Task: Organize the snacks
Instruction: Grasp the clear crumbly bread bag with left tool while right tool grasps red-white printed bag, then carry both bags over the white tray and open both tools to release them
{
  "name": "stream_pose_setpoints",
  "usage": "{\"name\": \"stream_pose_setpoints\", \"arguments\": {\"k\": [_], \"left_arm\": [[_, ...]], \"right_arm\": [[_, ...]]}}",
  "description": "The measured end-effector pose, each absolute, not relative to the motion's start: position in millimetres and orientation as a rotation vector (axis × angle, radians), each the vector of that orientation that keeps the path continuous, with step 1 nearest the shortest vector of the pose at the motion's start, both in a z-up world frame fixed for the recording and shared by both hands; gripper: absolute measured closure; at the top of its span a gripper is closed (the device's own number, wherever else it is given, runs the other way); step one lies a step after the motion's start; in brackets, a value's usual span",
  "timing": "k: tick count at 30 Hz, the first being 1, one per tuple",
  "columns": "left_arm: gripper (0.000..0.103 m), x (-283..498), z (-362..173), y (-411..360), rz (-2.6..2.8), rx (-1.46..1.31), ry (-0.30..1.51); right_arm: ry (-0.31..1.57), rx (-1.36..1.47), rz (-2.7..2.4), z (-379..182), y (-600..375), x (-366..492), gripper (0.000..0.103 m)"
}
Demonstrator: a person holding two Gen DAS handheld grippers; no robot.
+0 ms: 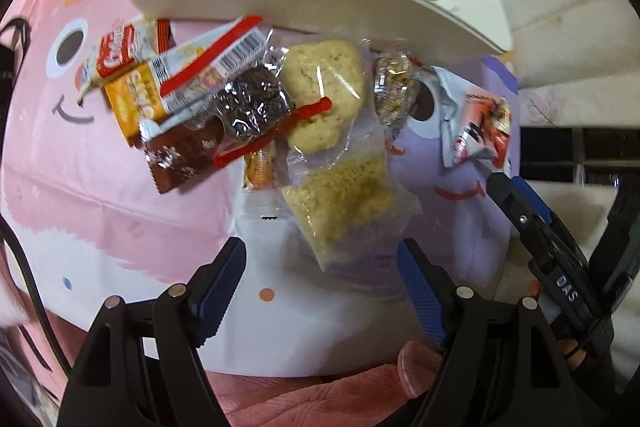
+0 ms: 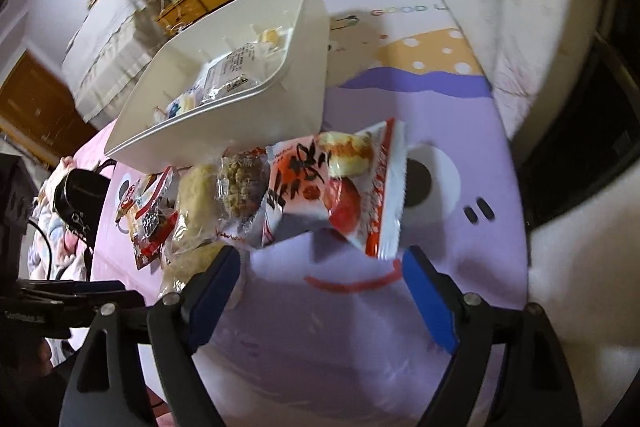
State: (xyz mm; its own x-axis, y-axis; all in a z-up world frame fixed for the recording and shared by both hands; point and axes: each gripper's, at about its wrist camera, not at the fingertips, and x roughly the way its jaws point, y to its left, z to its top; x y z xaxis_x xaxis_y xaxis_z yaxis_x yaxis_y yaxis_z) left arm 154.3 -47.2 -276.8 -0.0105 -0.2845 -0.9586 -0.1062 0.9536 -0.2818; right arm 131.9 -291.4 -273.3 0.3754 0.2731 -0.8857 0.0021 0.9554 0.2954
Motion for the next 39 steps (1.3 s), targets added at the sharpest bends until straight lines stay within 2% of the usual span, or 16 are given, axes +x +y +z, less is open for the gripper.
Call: {"name": "stream_pose_setpoints", "arguments": {"k": [13, 27, 30, 34, 39], "left_arm": [[0.024, 178, -321, -76, -0.082, -0.366, 1.714], [0.025, 174, -348, -101, -0.074, -0.424, 1.754], [0.028, 172, -352, -99, -0.075, -0.439, 1.755], [0.036, 169, -354, -97, -0.074, -0.459, 1.744], [0.047, 163, -351, -89, -0.069, -0.486, 1.732]], "right_arm": [[1.19, 0.265, 0.218, -300, -294, 170, 0.014], [1.172, 0.259, 0.209, -315, -290, 183, 0.014], [1.17, 0.259, 0.213, -315, -291, 183, 0.015], [1.164, 0.273, 0.229, -314, -292, 182, 0.024], [1.157, 0.272, 0.243, -311, -294, 179, 0.027]]}}
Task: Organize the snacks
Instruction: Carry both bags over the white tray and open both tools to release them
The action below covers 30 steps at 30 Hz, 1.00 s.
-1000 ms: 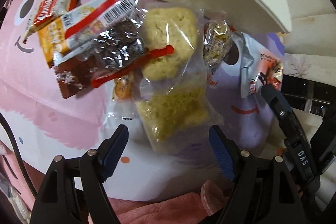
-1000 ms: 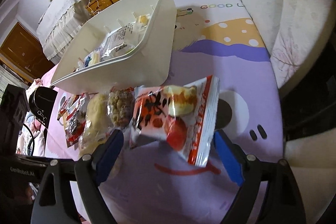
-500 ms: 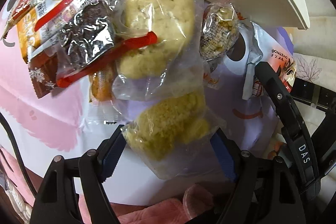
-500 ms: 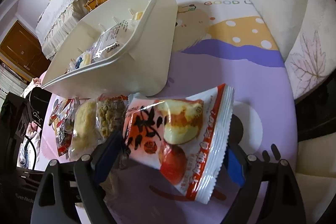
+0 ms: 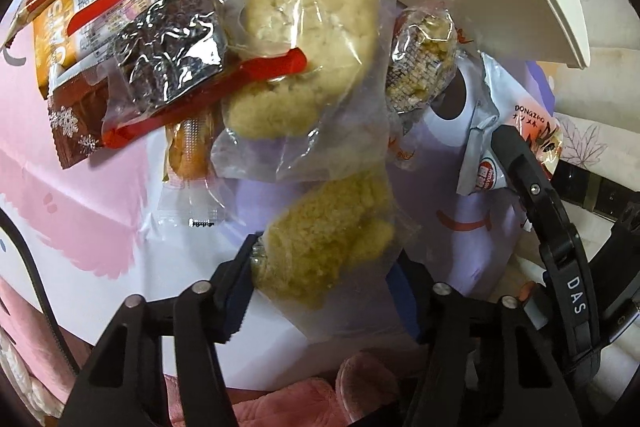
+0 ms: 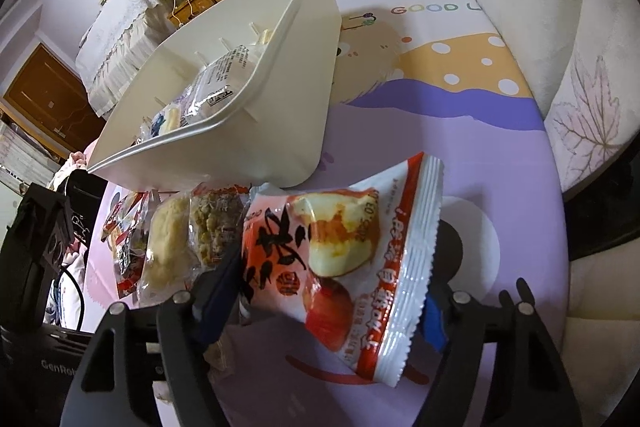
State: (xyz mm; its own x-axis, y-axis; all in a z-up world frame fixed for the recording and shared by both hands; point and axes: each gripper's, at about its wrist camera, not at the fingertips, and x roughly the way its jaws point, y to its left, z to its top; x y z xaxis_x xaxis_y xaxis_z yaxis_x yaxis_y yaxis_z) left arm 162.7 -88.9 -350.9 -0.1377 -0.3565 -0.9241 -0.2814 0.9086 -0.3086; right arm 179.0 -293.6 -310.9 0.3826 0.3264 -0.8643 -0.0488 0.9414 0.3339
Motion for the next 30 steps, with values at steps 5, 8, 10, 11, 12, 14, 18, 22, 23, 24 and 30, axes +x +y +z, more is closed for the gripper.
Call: {"name": "stream_pose_setpoints", "arguments": {"k": [5, 8, 10, 11, 12, 14, 18, 22, 23, 24, 30], "left_arm": [[0.049, 156, -349, -84, -0.06, -0.494, 1.727], [0.049, 153, -346, -81, -0.059, -0.498, 1.719], [0.049, 151, -344, -79, -0.063, -0.491, 1.713], [0.05, 150, -341, -79, -0.068, -0.487, 1.708], [0.05, 151, -338, -80, -0.073, -0.478, 1.705], [0.05, 149, -333, -80, -0.08, -0.463, 1.698], [0.05, 146, -318, -73, -0.092, -0.454, 1.687], [0.05, 144, -297, -68, -0.116, -0.431, 1.666], [0.05, 144, -293, -66, -0.119, -0.425, 1.66], [0.05, 145, -287, -61, -0.123, -0.42, 1.652], [0.05, 152, -257, -38, -0.137, -0.382, 1.611]], "right_arm": [[1.161, 0.276, 0.23, -308, -298, 176, 0.029], [1.155, 0.277, 0.22, -305, -300, 174, 0.029], [1.152, 0.279, 0.213, -302, -299, 172, 0.029], [1.149, 0.282, 0.21, -300, -300, 171, 0.029], [1.147, 0.286, 0.209, -299, -300, 169, 0.029], [1.14, 0.29, 0.206, -296, -301, 167, 0.029], [1.124, 0.293, 0.198, -288, -302, 161, 0.029], [1.108, 0.282, 0.201, -279, -302, 154, 0.029], [1.106, 0.279, 0.202, -277, -302, 153, 0.029], [1.103, 0.278, 0.202, -275, -302, 151, 0.029], [1.077, 0.262, 0.217, -260, -297, 141, 0.029]]}}
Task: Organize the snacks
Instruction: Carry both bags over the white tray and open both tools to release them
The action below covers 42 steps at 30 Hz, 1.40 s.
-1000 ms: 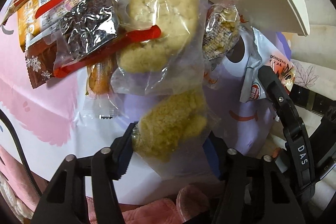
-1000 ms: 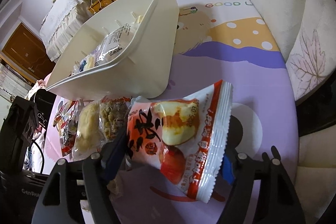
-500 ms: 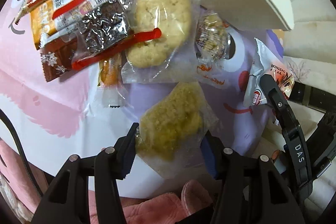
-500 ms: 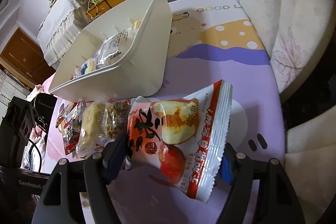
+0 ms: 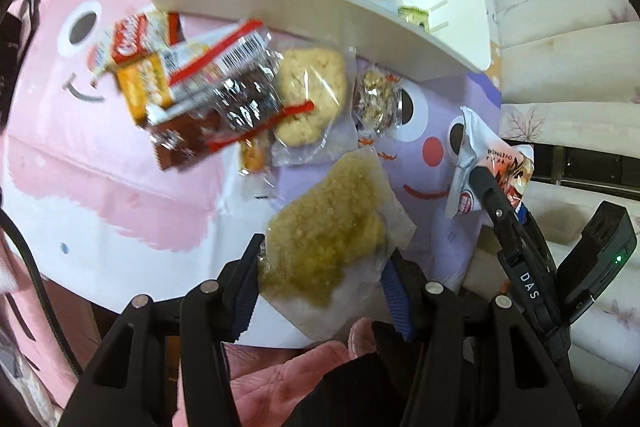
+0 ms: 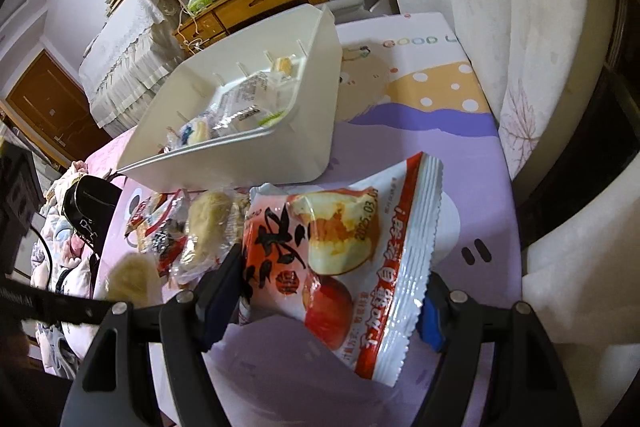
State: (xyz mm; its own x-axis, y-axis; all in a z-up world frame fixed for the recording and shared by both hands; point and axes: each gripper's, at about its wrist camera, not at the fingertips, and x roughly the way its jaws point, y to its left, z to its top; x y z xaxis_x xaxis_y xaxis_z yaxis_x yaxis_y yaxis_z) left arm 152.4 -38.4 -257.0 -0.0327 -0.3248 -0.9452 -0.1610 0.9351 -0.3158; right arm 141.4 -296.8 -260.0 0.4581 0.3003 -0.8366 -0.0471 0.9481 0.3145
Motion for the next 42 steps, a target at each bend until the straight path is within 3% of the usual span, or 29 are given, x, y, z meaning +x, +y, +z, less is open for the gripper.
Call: {"name": "stream_pose_setpoints", "arguments": {"k": [28, 42], "left_arm": [[0.05, 265, -144, 68, -0.193, -0.294, 1.31], [0.049, 318, -165, 93, -0.221, -0.357, 1.305]], "right_arm": [[0.874, 0.27, 0.162, -176, -228, 184, 0.029], [0.888, 0.226, 0.095, -181, -200, 233, 0.027]]}}
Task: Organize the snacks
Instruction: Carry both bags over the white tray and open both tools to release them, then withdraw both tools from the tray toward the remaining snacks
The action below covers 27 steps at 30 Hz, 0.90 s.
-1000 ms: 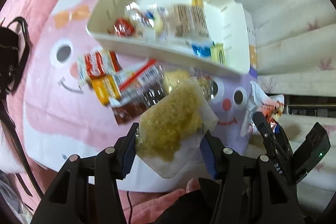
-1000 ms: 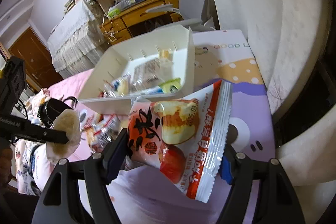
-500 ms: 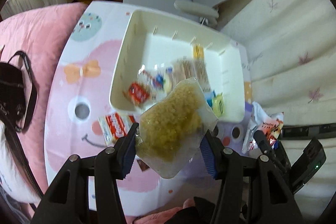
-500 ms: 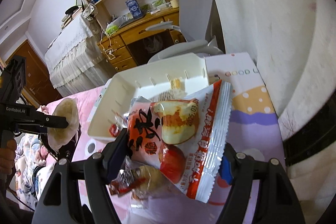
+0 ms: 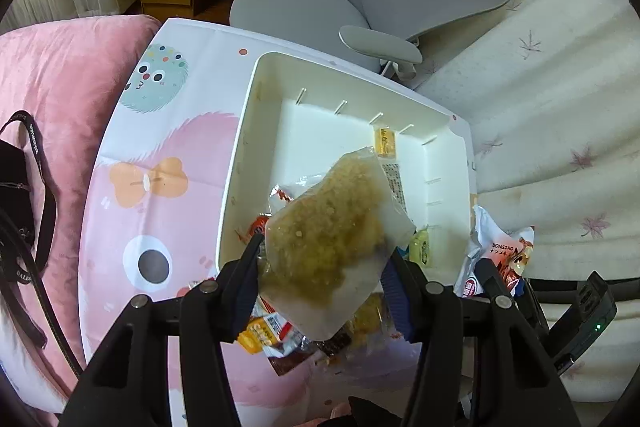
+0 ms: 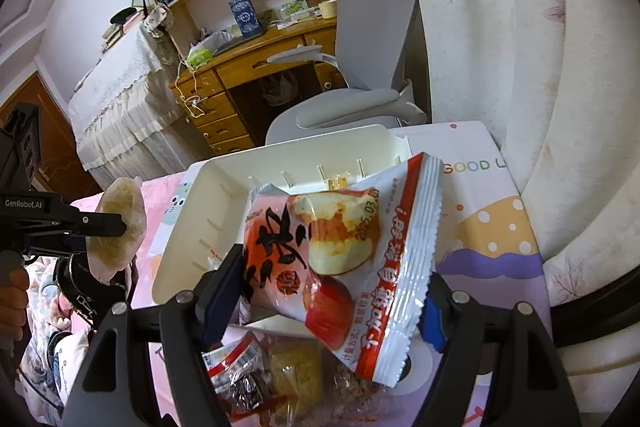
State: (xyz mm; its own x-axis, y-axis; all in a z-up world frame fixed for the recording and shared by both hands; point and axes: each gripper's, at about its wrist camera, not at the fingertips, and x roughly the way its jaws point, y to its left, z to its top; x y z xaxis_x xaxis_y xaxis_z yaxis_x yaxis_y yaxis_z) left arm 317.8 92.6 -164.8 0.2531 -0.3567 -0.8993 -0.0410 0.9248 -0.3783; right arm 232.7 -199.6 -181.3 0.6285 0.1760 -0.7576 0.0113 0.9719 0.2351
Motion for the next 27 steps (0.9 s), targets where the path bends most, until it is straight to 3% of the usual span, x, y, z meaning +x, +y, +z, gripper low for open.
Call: {"name": "stream_pose_setpoints", "arguments": {"k": [4, 7, 27], "left_arm": [[0.035, 325, -173, 91, -0.254, -0.338, 1.325], [0.034, 328, -176, 88, -0.256, -0.31, 1.334], [0.033, 275, -164, 67, -0.259, -0.275, 1.352]], "right_arm": [[0.923, 0.21, 0.064, -192, -193, 238, 0.024], [0.93, 0.211, 0.046, -195, -193, 238, 0.018], [0.947, 0.264, 0.054, -182, -212, 205, 0.018]]}}
